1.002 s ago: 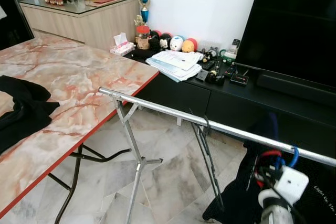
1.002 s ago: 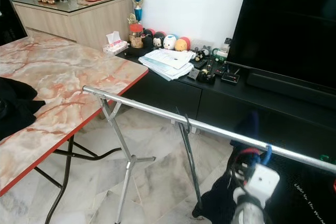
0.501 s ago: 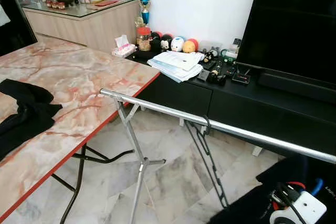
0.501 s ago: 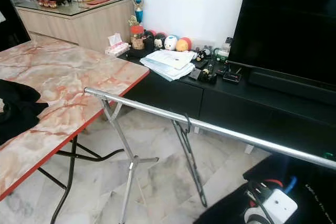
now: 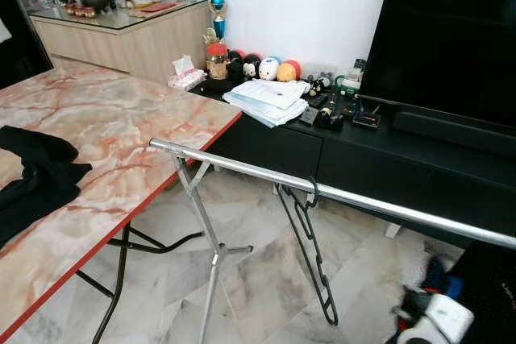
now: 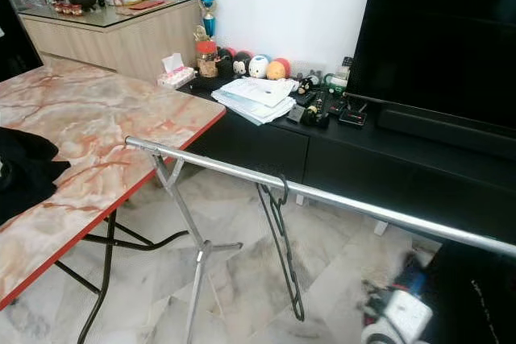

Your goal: Hang hanger

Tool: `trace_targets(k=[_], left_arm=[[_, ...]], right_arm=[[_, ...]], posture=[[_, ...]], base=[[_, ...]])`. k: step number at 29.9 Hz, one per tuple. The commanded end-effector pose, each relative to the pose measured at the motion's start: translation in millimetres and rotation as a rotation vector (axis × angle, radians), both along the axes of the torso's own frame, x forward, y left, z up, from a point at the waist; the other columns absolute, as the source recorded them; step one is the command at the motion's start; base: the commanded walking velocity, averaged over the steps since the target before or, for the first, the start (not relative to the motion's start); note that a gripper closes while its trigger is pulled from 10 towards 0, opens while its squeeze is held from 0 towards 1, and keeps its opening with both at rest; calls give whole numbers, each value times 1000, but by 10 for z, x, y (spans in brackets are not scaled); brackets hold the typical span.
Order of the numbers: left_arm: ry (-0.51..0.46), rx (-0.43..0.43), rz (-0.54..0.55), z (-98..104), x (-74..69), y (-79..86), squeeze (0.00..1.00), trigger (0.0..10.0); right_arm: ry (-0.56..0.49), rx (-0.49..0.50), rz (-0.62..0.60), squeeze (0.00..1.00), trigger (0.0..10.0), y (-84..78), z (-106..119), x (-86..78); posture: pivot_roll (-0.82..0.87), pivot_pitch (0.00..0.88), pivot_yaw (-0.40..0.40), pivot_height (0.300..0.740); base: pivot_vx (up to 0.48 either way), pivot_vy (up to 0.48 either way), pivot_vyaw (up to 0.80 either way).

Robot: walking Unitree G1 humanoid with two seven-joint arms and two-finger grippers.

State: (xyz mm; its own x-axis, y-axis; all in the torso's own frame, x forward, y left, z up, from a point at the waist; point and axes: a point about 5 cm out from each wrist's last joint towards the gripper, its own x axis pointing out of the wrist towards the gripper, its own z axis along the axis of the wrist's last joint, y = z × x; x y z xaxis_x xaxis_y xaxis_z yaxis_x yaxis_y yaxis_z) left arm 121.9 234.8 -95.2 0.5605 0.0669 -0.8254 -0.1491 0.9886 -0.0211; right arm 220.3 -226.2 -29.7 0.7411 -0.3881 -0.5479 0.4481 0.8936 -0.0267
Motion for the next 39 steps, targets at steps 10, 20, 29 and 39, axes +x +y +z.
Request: trace_targets(k=[10,20,29,39], left_arm=[[2,-21,68,-21,-12,-46,0,10000],[5,-23,99,-38,-26,-96,0,10000],[14,-30,76,-56,-58,-140,0,10000],[26,-17,31,-59,-73,-139,0,10000]], right_arm=[[76,1,413,0,10000,158,-97,191],[177,94,160,0,10000,36,-295,-54],[241,165,52,0,10000,92,-452,-299],[251,151,98,0,10000,113,-456,-296]], posture=[[94,0,-18,740],[118,0,-41,740],[120,0,-31,740],[112,0,-33,740]], base=[[0,0,0],[0,0,0],[0,0,0],[0,0,0]])
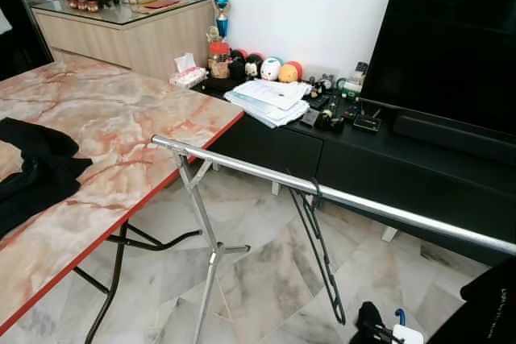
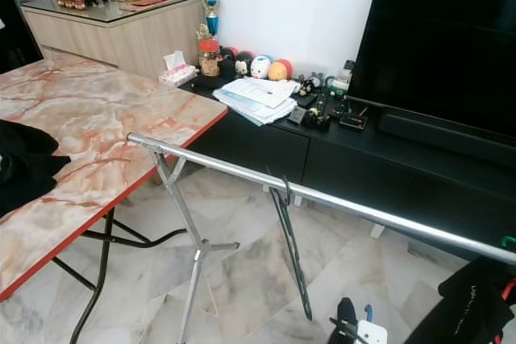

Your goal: Hang hanger

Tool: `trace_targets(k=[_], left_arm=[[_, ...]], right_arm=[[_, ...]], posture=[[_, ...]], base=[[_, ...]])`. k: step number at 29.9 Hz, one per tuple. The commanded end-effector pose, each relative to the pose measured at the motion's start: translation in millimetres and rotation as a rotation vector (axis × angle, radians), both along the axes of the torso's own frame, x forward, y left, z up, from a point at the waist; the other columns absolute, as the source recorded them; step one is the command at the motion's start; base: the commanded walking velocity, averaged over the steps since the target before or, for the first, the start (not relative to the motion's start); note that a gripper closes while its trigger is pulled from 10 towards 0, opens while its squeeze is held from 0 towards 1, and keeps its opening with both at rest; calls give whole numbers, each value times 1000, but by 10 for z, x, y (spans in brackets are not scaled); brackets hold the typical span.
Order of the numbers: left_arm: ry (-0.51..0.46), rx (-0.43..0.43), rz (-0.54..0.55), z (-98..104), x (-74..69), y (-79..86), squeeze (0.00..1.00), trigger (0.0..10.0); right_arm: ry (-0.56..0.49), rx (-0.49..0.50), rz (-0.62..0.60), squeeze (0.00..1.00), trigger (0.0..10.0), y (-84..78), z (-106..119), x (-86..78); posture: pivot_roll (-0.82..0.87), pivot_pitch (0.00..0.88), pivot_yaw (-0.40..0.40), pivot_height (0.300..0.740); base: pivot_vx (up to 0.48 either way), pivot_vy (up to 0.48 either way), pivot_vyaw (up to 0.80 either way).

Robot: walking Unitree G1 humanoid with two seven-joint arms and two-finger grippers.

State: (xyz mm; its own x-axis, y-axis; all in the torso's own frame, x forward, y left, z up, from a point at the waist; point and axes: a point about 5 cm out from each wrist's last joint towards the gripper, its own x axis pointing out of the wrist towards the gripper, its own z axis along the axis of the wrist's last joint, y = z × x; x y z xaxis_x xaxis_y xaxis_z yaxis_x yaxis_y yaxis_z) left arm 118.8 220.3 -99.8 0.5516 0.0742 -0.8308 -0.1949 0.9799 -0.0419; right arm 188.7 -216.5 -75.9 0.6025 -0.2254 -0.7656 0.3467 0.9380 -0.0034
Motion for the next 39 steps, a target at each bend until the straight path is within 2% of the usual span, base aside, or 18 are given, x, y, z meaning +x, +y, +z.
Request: trace_targets(k=[1,8,14,26,31,39], left_arm=[[24,17,-49,-11,-36,5,0,10000],[20,18,-46,-10,-34,7,0,10000],[24,44,-111,-1,-12,11,0,10000],[17,40,-96,6,9,15,0,10000],[14,41,-93,13,30,23,0,10000],[1,52,-120,50,141,44,0,10000]], right_arm=[[0,12,-9,0,10000,9,-2,2],[38,13,-13,0,10000,-17,-50,-100],[39,17,-43,0,10000,-47,-54,-120],[50,27,-49,0,10000,-39,-65,-134],[46,36,-51,0,10000,-30,-59,-116],[21,57,-6,0,10000,65,-24,-3]], posture=[[112,0,-34,740],[115,0,-31,740],[113,0,-28,740],[118,0,-29,740],[121,0,-27,740],[112,0,-1,740]], base=[[0,0,0],[0,0,0],[0,0,0],[-22,0,0],[-271,0,0],[-278,0,-561]])
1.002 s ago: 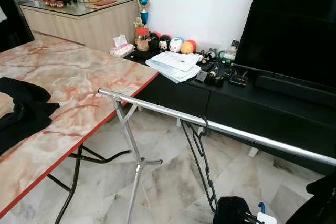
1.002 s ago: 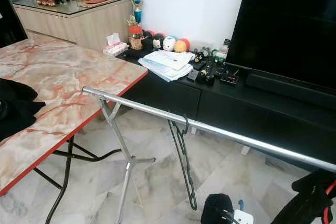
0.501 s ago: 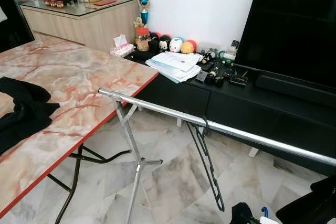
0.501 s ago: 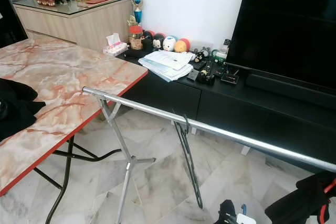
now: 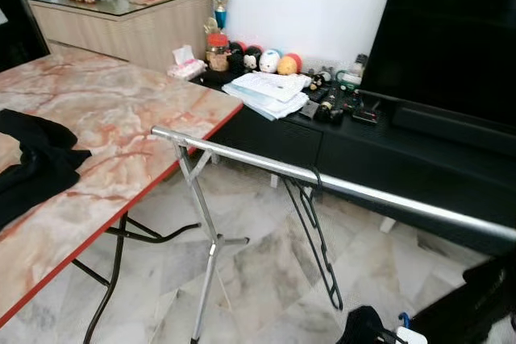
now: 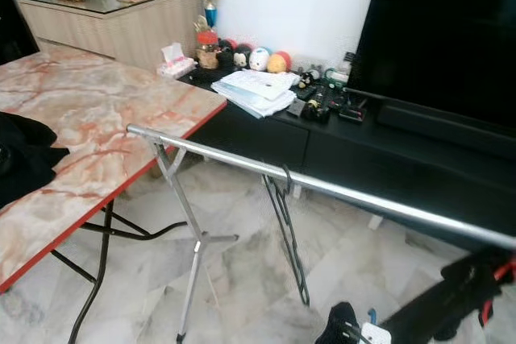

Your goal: Hang hanger

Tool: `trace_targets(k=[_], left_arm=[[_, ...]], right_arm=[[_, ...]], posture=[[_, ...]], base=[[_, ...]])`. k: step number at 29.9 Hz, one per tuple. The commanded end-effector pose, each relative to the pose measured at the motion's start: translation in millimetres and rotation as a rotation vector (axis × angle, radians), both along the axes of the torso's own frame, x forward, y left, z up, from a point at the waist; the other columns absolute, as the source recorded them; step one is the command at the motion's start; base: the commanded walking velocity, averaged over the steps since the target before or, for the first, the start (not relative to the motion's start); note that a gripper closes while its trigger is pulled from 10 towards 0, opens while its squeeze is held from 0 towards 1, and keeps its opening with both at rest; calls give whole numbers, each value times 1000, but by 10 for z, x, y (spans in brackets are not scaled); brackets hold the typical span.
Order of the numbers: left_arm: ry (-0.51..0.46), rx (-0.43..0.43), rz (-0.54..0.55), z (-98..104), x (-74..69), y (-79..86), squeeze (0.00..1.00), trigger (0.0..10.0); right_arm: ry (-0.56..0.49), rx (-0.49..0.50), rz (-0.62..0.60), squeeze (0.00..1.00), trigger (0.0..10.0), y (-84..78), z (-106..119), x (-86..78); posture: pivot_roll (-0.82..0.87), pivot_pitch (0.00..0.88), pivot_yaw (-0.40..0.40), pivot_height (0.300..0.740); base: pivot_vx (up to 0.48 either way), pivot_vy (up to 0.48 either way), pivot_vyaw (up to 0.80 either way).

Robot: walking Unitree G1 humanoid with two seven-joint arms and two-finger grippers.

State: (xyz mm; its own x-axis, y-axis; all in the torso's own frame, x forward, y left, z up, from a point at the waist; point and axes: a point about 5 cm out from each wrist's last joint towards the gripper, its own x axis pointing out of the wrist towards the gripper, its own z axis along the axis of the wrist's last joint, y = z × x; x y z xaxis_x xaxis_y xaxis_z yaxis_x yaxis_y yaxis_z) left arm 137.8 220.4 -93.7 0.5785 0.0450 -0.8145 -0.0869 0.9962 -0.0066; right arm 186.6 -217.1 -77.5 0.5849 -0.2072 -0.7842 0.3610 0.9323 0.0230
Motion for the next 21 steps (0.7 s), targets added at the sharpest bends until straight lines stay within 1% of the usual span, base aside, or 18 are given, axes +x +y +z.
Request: trace_targets(k=[1,3,5,12,14,15,17,18,19,21], left_arm=[[25,15,-14,-9,-40,41,0,10000],[27,14,-19,-10,-31,32,0,10000],[39,3,-21,-23,-41,-3,0,10000],[66,-13,-71,-56,-81,-97,0,10000],[64,-16,-77,-61,-86,-119,0,10000],[57,-19,-92,-60,-82,-139,0,10000],[46,-20,-93,-54,-71,-144,0,10000],[46,-20,-93,-54,-71,-144,0,10000],[23,-22,-98,-31,-8,-151,0,10000],[-51,-34,-112,51,213,-204,0,10000]], right_arm=[[0,22,10,0,10000,71,-4,24],[2,14,13,0,10000,42,-2,17],[7,-5,6,0,10000,-80,6,-20],[2,-26,-48,0,10000,-306,26,-107],[0,-28,-60,0,10000,-343,21,-147],[10,-30,-65,0,10000,-357,-6,-222],[22,-28,-73,0,10000,-354,-37,-297],[22,-28,-73,0,10000,-354,-37,-297],[37,-24,-80,0,10000,-343,-59,-340],[53,-24,-63,0,10000,-326,-71,-353]], posture=[[112,0,-1,740],[108,0,-1,740],[79,0,12,740],[29,0,30,740],[25,0,27,740],[18,0,22,740],[0,0,20,740],[0,0,20,740],[-15,0,15,740],[-21,0,6,740]], base=[[-285,0,0],[-279,0,0],[-281,0,0],[-280,0,0],[-281,0,0],[-281,0,0],[-281,0,0],[-281,0,0],[-281,0,0],[-283,0,-678]])
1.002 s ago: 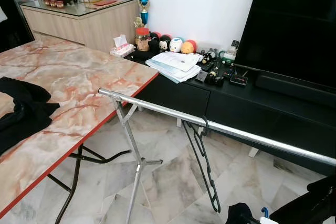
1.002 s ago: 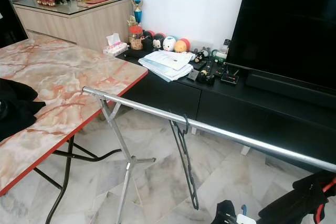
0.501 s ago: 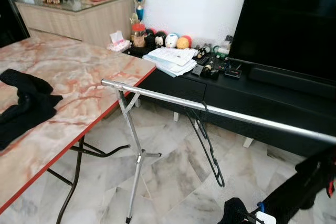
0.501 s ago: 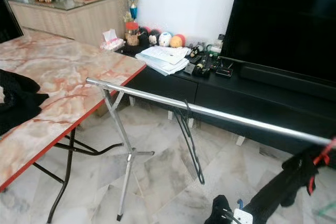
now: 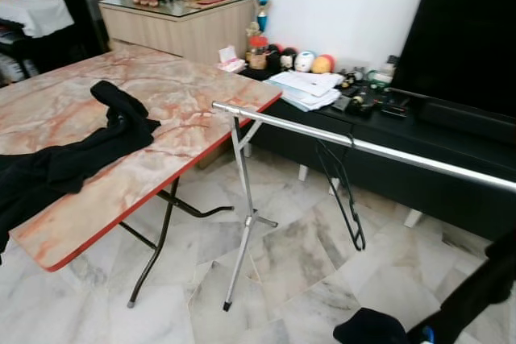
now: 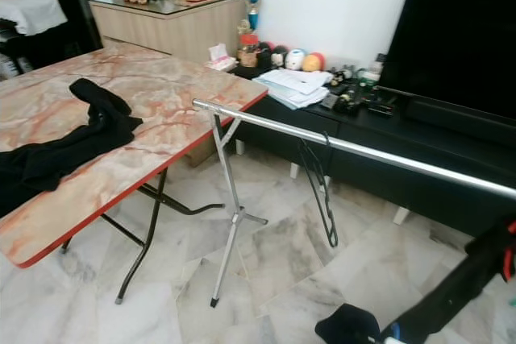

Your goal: Hang hanger

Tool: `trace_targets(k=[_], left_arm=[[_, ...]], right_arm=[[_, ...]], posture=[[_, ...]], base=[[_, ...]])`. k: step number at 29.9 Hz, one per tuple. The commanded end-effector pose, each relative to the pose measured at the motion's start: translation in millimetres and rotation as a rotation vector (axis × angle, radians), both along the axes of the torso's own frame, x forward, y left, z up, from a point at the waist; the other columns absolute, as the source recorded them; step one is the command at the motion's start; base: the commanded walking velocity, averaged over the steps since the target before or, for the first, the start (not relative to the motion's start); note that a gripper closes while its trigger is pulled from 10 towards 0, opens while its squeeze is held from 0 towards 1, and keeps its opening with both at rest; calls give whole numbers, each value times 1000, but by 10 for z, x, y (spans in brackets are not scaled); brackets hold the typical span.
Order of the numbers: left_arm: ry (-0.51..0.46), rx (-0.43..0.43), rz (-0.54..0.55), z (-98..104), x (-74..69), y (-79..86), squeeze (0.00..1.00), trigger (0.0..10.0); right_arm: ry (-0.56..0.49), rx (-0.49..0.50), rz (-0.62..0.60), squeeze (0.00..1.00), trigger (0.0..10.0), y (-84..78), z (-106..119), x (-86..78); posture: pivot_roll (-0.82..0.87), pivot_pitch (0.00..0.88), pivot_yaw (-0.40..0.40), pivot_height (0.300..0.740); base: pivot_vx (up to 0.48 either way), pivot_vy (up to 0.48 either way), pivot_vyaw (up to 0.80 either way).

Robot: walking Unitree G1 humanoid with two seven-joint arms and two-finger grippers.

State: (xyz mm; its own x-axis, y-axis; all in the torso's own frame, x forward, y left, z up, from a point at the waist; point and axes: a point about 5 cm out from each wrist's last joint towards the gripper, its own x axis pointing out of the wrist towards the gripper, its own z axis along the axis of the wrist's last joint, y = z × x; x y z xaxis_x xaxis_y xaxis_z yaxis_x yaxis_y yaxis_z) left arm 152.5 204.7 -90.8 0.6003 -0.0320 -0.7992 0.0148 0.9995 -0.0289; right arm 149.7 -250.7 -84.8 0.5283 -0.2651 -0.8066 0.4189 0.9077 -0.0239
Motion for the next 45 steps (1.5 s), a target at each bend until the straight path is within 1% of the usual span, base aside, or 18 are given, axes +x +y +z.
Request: trace_targets(k=[1,3,4,5,9,10,11,14,16,19,22,27,28,32,39,41,42,45], left_arm=[[-45,-18,-13,49,129,-61,0,10000],[-55,-18,-4,63,163,-62,0,10000],[-59,-19,16,66,168,-54,0,10000],[-59,-19,16,66,168,-54,0,10000],[-67,-22,48,73,179,-37,0,10000],[-69,-22,55,75,182,-31,0,10000],[-69,-21,61,77,184,-20,0,10000],[-67,-19,61,80,186,-6,0,10000],[-62,-13,57,83,185,21,0,10000],[-53,4,63,75,156,58,0,10000],[-45,11,65,63,129,62,0,10000],[-31,7,68,43,90,51,0,10000],[-26,5,69,38,81,47,0,10000],[-8,0,78,15,34,41,0,10000],[12,6,77,-3,-22,74,0,10000],[34,15,85,-11,-83,163,0,10000],[34,15,85,-11,-83,163,0,10000],[64,31,95,-15,-179,301,0,10000]], right_arm=[[8,5,5,0,10000,18,-2,14],[25,-4,43,0,10000,51,-8,28],[30,-10,99,0,10000,110,-4,79],[30,-10,99,0,10000,110,-4,79],[-4,-4,92,0,10000,169,47,238],[-17,-2,109,0,10000,204,68,302],[-35,2,126,0,10000,268,100,400],[-52,13,116,0,10000,333,124,475],[-57,21,119,0,10000,416,133,526],[-41,25,115,0,10000,320,107,440],[-26,21,104,0,10000,295,93,406],[-28,16,80,0,10000,250,107,415],[-29,15,78,0,10000,245,112,422],[-21,18,74,0,10000,272,60,321],[-12,20,73,0,10000,276,40,279],[-9,23,72,0,10000,278,35,270],[-9,23,72,0,10000,278,35,270],[-7,23,72,0,10000,274,34,266]], posture=[[-17,0,0,740],[-6,0,-11,740],[12,0,-27,740],[12,0,-27,740],[40,0,-37,740],[57,0,-37,740],[61,0,-33,740],[63,0,-26,740],[63,0,-18,740],[65,0,-16,740],[67,0,-11,740],[60,0,-8,740],[61,0,-8,740],[55,0,-5,740],[58,0,-3,740],[53,0,1,740],[53,0,1,740],[53,0,2,740]], base=[[-281,0,-800],[-281,0,-800],[-281,0,-800],[-281,0,-800],[-283,0,-700],[-281,0,0],[-281,0,0],[-284,0,0],[-281,0,0],[-94,0,0],[0,0,0],[0,0,0],[0,0,0],[0,167,0],[0,60,0],[0,0,0],[0,0,0],[0,461,0]])
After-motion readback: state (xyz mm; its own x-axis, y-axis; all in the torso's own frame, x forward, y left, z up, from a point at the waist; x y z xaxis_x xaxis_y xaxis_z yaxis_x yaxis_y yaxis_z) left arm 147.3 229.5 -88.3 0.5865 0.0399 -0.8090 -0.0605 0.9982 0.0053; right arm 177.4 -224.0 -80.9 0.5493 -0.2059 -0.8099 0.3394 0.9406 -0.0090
